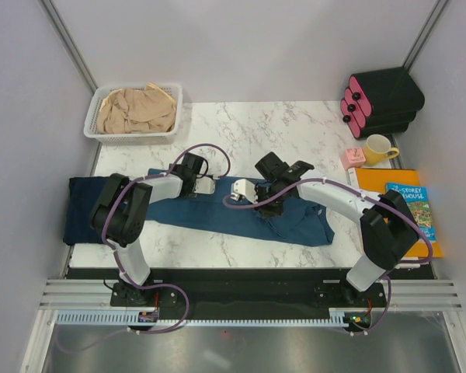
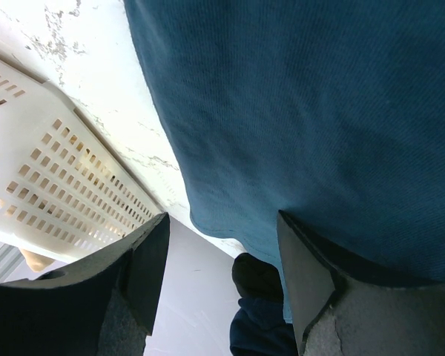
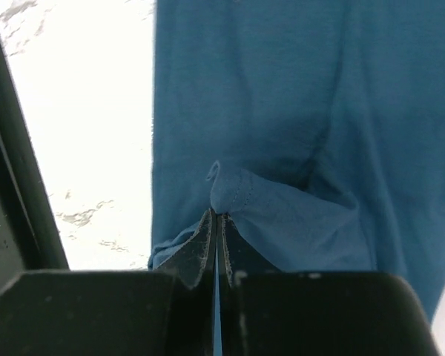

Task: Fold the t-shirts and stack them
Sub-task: Fold the other side of the tshirt into a rectangle

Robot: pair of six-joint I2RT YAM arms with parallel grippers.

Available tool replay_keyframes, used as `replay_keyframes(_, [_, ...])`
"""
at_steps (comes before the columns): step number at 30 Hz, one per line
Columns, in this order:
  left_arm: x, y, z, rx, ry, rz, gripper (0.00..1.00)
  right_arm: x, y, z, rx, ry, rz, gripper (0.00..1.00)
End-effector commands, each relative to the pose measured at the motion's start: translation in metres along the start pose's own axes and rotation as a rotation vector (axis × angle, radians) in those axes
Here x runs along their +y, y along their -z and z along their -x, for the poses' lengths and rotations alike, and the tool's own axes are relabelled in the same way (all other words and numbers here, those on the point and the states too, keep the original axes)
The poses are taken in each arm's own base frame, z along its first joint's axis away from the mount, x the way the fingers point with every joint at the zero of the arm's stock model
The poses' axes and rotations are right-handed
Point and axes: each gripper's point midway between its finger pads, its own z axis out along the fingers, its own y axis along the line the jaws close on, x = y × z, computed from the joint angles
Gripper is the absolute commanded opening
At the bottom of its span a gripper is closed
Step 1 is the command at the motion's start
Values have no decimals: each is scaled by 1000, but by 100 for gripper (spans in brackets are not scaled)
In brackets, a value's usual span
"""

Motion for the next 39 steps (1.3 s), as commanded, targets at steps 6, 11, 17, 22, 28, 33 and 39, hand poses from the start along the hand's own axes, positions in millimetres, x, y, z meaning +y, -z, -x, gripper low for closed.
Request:
replay_keyframes(6, [-84,-19,20,-93,-22,-287,68,42,-6,-16,76,94,178,24])
replay_keyframes(11, [-80,-20,22,-95,-23,-279,68,32,-1,-16,86,120,127,50])
replay_keyframes(17, [-83,-20,21,-94,-31,-286,68,33,12,-19,78,124,79,53])
replay_keyframes(22, [-82,-20,21,-95,-30,-285,68,50,15,-39,98,111,91,53])
replay_keyframes(28, [-80,-19,19,-85,-39,-281,68,59,4,-75,146,104,51,52])
replay_keyframes(33, [-79,-15,18,-79,-45,-278,68,46,-1,-82,148,88,-27,52])
replay_keyframes(39, [-79,-13,17,-73,-48,-277,68,30,-1,-89,169,86,-117,50])
